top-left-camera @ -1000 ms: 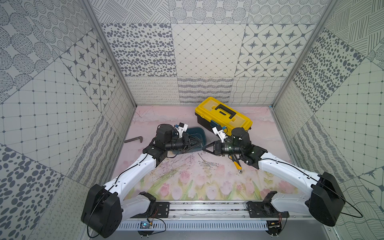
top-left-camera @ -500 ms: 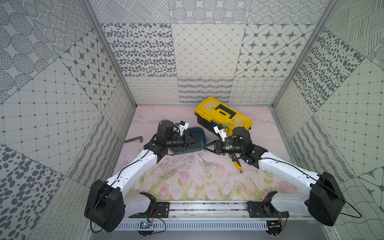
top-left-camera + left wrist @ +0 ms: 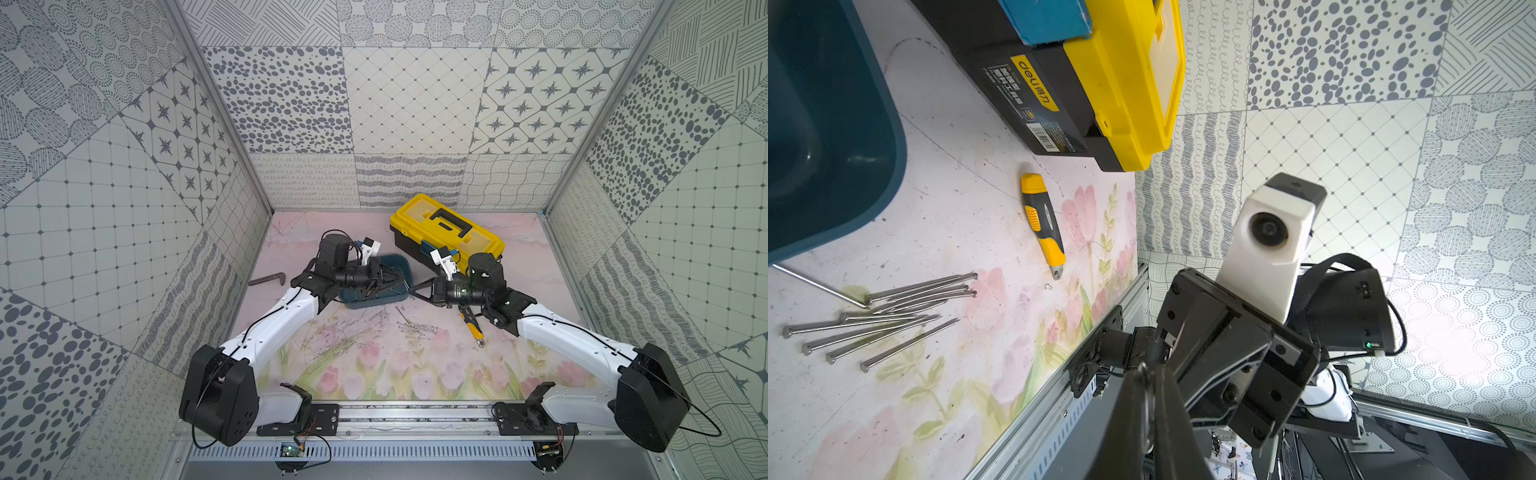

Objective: Put the nails on the desktop into the storage box
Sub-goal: Pick up the nail from the center of the board.

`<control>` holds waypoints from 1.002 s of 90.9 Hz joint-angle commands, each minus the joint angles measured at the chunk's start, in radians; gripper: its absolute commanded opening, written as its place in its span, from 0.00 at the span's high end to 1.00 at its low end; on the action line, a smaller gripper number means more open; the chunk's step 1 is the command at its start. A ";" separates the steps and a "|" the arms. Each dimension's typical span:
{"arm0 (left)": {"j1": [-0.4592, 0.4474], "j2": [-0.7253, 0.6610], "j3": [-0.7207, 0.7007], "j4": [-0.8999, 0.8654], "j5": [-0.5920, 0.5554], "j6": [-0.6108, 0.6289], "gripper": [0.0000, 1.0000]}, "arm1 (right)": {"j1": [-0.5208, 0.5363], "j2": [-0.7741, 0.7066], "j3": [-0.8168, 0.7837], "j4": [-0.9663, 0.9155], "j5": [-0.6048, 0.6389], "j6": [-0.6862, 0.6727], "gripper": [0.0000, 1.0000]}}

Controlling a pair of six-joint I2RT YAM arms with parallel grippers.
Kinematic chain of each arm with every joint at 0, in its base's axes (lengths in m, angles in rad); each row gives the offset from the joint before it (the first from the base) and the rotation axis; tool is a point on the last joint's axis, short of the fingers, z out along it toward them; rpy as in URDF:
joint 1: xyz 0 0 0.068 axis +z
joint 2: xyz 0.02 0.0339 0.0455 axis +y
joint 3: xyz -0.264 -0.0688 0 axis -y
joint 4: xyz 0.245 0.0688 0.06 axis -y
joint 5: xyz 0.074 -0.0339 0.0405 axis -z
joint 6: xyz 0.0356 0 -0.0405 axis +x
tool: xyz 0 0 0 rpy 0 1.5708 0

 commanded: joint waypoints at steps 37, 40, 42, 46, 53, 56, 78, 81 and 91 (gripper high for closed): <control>0.030 0.039 0.037 0.007 -0.057 0.057 1.00 | -0.022 -0.018 -0.019 -0.146 0.075 -0.009 1.00; 0.030 0.040 0.036 0.007 -0.063 0.052 1.00 | -0.022 -0.020 -0.019 -0.151 0.085 -0.004 1.00; 0.029 0.041 0.035 0.011 -0.066 0.048 1.00 | -0.022 -0.021 -0.020 -0.153 0.092 -0.001 1.00; 0.030 0.045 0.033 0.016 -0.067 0.040 1.00 | -0.022 -0.021 -0.018 -0.153 0.101 0.002 1.00; 0.029 0.050 0.034 0.015 -0.068 0.032 1.00 | -0.022 -0.024 -0.018 -0.156 0.115 0.008 1.00; 0.029 0.052 0.034 0.016 -0.068 0.031 1.00 | -0.022 -0.025 -0.019 -0.156 0.117 0.009 1.00; 0.044 0.052 0.072 -0.108 -0.110 0.107 1.00 | -0.021 -0.038 -0.019 -0.163 0.130 0.005 1.00; 0.052 0.056 0.085 -0.152 -0.132 0.135 1.00 | -0.021 -0.044 -0.014 -0.179 0.136 -0.005 1.00; 0.074 0.087 0.154 -0.330 -0.234 0.249 1.00 | -0.021 -0.050 0.026 -0.276 0.152 -0.066 1.00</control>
